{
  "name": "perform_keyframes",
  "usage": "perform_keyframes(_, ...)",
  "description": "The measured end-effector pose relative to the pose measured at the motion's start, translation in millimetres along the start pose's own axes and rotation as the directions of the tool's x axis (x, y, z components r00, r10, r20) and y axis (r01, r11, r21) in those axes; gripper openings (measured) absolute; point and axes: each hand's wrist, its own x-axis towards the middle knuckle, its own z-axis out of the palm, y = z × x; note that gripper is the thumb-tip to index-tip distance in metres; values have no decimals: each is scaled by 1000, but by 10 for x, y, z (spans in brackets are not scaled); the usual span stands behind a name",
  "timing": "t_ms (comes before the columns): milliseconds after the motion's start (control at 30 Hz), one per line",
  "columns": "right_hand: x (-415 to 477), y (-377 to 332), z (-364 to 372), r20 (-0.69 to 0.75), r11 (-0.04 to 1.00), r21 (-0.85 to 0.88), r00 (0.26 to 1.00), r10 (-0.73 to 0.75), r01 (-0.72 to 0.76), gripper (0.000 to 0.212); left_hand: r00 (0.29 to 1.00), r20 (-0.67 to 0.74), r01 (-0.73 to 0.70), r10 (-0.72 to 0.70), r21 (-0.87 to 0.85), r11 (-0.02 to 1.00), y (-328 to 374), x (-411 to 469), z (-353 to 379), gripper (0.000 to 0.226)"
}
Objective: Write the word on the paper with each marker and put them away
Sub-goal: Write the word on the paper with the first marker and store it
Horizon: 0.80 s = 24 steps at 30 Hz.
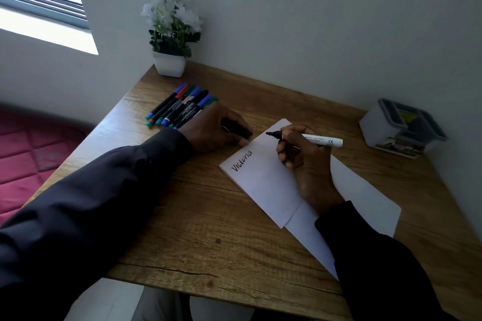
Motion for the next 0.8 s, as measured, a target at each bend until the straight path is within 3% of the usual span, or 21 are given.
perform_keyframes(167,32,-91,-71,56,975,166,988,141,-148,10,998,-51,40,-44,-85,996,9,13,27,22)
perform_keyframes(300,115,-153,-158,148,998,49,988,37,-44,20,995,-82,33,-56,-256,966,75,-14,71,21)
perform_keyframes(467,165,-154,-174,237,994,-29,967,-92,102,9,989,-112,38,-95,-426,904,109,-43,148,24)
perform_keyframes(633,160,-129,-202,243,994,46,964,-107,99,22,981,-176,-9,-77,-442,897,146,-58,166,22)
perform_keyframes(800,164,-104,-207,230,992,29,965,-128,125,21,978,-189,-14,-85,-470,883,209,-45,216,23)
